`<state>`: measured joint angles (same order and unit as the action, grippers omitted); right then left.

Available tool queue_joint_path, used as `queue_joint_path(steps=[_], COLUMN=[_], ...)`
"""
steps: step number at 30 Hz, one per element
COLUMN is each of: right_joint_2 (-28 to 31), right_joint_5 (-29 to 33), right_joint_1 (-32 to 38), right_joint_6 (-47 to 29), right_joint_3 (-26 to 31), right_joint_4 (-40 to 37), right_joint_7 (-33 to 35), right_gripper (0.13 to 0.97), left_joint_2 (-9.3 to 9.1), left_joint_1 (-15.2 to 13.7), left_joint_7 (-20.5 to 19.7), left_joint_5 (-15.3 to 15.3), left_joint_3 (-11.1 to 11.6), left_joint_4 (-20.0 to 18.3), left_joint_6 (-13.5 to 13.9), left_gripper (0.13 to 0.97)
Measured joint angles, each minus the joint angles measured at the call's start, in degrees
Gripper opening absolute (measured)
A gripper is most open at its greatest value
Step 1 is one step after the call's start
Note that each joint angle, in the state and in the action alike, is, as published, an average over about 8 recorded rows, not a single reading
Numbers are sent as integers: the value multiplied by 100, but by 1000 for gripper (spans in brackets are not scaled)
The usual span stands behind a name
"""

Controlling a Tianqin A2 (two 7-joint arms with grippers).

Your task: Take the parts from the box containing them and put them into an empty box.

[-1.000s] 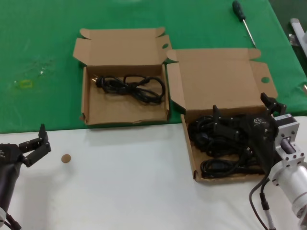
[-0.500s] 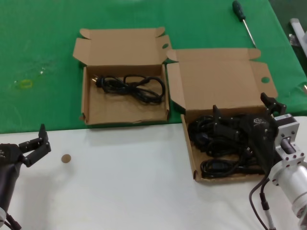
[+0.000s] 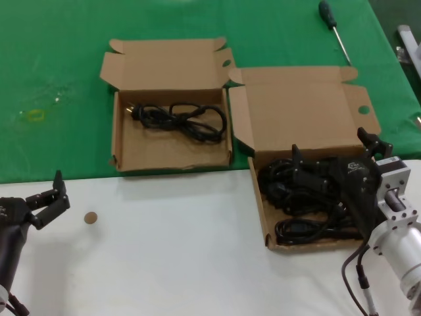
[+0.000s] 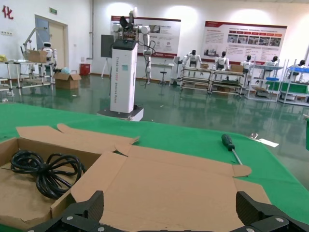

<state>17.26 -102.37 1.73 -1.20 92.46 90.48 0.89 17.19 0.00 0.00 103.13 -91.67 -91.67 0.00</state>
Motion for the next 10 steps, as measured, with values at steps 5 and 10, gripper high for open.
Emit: queue_joint_path(steps=[5, 10], right_joint_2=[0, 0], right_joint_5=[0, 0], right_joint_1=[0, 0], right_joint_6=[0, 0], right_joint_3=[0, 0], right_joint_4=[0, 0], right_joint_7=[0, 0], right_gripper=[966, 966], left_joint_2=[0, 0], left_joint_1=[0, 0], left_joint_7=[0, 0], left_joint_5=[0, 0], left_joint_3=[0, 0], left_joint_4=[0, 0], left_joint_6=[0, 0], left_gripper=[966, 966])
